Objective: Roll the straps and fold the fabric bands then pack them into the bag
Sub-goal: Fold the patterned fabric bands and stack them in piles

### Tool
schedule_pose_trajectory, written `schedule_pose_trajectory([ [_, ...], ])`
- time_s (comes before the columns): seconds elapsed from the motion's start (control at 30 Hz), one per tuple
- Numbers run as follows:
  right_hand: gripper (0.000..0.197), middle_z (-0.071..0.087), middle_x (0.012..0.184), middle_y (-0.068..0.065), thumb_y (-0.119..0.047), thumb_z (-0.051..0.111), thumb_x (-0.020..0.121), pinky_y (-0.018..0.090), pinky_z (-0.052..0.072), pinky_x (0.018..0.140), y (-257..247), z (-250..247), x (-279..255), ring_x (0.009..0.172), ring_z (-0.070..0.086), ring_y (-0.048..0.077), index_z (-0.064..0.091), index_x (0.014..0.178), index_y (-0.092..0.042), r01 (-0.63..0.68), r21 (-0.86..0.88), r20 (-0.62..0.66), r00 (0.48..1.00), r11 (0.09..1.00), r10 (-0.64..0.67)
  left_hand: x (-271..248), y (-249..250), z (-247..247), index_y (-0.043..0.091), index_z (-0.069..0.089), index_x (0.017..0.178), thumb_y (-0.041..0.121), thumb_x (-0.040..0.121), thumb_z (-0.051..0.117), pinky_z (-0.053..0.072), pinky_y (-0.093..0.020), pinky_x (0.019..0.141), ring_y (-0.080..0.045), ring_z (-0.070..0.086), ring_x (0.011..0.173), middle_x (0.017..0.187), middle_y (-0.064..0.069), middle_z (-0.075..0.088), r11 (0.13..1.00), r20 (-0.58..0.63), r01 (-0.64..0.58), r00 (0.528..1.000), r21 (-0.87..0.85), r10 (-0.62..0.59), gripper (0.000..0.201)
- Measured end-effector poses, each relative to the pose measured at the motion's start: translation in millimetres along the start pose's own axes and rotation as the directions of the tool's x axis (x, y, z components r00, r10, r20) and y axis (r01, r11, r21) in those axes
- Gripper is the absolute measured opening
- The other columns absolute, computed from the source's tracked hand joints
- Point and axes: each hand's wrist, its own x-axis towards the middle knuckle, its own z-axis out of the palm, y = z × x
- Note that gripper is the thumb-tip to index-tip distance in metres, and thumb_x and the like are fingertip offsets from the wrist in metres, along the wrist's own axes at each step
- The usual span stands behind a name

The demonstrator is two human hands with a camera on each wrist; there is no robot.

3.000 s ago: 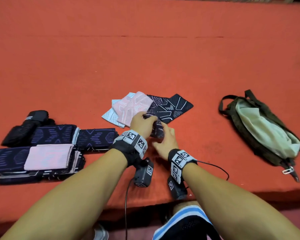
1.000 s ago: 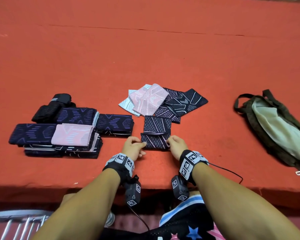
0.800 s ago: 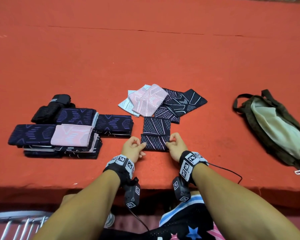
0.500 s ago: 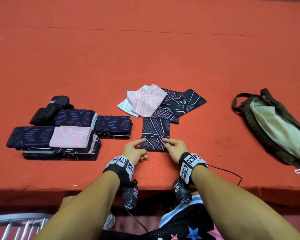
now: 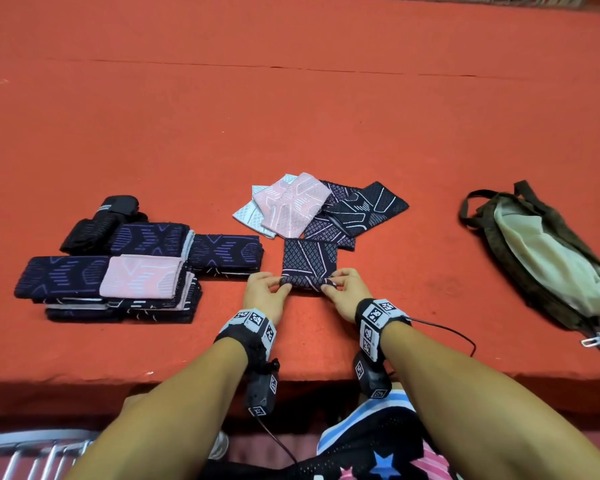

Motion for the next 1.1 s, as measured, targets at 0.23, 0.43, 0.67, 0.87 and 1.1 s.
schedule_pose_trajectory([
  [0.23,0.018,0.070,0.080,-0.006,-0.038,0.056,0.099,0.034,0.057,0.072,1,-7,-4,0.062,0.065,0.015,0.065,0.086,-0.029,-0.023,0.074,0.034,0.999,0.997,0.021,-4,7,-8,0.021,0.065,0.091,0.041,0.099,0.056,0.048,-0.024,0.045,-0.014,0.062,0.048,0.086,-0.004,0.070,0.999,0.098,0.029,0.995,-0.038,-0.025,0.023],
  [0.43,0.028,0.072,0.090,-0.004,-0.043,0.048,0.102,0.039,0.055,0.083,6,1,-7,0.076,0.064,0.017,0.065,0.098,-0.021,-0.006,0.004,0.048,0.999,1.000,0.006,-9,-5,-9,0.017,0.064,0.095,0.045,0.100,0.052,0.051,-0.026,0.051,-0.014,0.064,0.048,0.068,-0.009,0.071,0.993,0.152,0.122,0.981,-0.002,-0.120,0.031],
  [0.67,0.033,0.074,0.100,0.000,-0.043,0.047,0.102,0.041,0.052,0.090,10,5,-4,0.093,0.067,0.022,0.068,0.105,-0.018,-0.042,-0.006,0.012,0.999,0.999,0.042,-7,-11,-9,0.019,0.064,0.106,0.025,0.091,0.071,0.045,-0.024,0.045,-0.014,0.061,0.047,0.086,-0.008,0.072,0.983,0.210,0.153,0.969,-0.101,-0.129,0.017],
  [0.87,0.037,0.073,0.088,-0.004,-0.050,0.047,0.099,0.037,0.053,0.081,11,2,4,0.082,0.068,0.018,0.067,0.098,-0.019,-0.084,-0.014,-0.001,0.996,0.996,0.084,-5,-12,-1,0.027,0.064,0.092,0.036,0.095,0.063,0.051,-0.038,0.068,-0.018,0.067,0.070,0.073,-0.002,0.070,0.996,0.061,-0.025,0.998,0.083,0.020,0.010],
  [1.1,0.004,0.063,0.071,0.005,-0.020,0.062,0.094,0.033,0.047,0.060,17,-5,4,0.051,0.054,0.014,0.064,0.091,-0.021,-0.095,0.176,0.047,0.995,0.980,0.088,1,-4,4,0.024,0.064,0.095,0.041,0.095,0.062,0.053,-0.037,0.071,-0.020,0.068,0.075,0.075,-0.003,0.072,0.995,0.002,-0.044,0.999,0.091,0.044,0.017],
])
